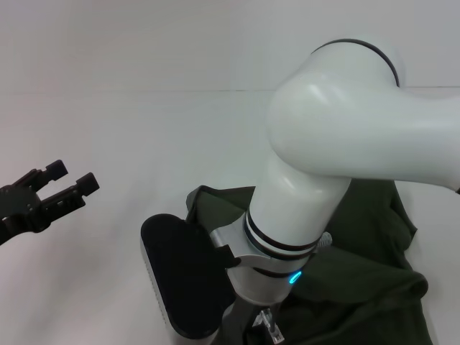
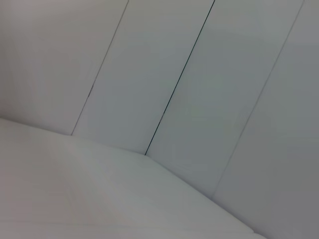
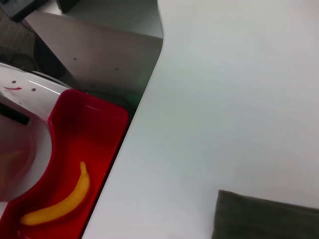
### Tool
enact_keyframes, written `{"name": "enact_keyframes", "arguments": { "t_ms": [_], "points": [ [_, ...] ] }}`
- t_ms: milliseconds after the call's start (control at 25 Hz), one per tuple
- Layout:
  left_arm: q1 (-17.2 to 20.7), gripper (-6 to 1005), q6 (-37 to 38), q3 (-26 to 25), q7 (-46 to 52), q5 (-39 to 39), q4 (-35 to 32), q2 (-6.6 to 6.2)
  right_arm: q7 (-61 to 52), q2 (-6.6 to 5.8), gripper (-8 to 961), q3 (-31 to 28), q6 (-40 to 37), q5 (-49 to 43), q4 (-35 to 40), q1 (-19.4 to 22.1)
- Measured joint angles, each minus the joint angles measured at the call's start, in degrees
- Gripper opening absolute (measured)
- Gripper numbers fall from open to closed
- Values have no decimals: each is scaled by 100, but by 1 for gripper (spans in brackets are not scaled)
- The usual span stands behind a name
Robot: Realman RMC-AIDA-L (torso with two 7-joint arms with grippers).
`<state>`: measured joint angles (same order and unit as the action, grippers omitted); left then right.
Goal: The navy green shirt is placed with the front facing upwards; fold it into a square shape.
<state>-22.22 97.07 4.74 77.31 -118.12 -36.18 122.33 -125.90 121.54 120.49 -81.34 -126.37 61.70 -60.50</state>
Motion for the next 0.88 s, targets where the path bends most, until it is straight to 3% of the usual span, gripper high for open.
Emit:
{"name": "enact_keyframes", "arguments": {
  "t_ms": [880],
  "points": [
    [7,948,-12,0,-93,0,76,0,101,0,877,88,153,-116,0,122]
  ]
}}
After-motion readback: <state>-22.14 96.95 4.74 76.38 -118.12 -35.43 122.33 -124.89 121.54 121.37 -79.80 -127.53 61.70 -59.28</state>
